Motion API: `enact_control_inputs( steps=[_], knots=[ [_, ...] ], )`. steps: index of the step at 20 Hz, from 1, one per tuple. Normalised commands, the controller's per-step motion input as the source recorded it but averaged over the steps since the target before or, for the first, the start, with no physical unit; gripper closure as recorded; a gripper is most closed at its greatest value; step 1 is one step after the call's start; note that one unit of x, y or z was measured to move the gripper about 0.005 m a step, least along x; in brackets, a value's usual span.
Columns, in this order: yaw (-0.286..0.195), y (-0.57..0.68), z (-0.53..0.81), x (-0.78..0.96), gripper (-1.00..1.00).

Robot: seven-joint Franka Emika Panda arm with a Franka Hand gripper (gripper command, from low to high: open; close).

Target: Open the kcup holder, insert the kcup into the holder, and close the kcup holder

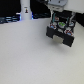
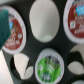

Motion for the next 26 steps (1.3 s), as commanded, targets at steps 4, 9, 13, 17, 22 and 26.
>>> enact_control_inputs(
  steps=[4,9,13,17,22,26],
  knots=[
    [0.016,-0.38,0.06,0.73,-1.00],
    [0.018,-0.16,-0.01,0.84,-1.00],
    [0.013,0.09,0.00,0.91,-1.00],
    [0.093,0.31,-0.10,0.64,-1.00],
    [0.219,0.17,-0.19,0.24,-1.00],
    [0.302,0.02,-0.18,-0.13,-1.00]
  ],
)
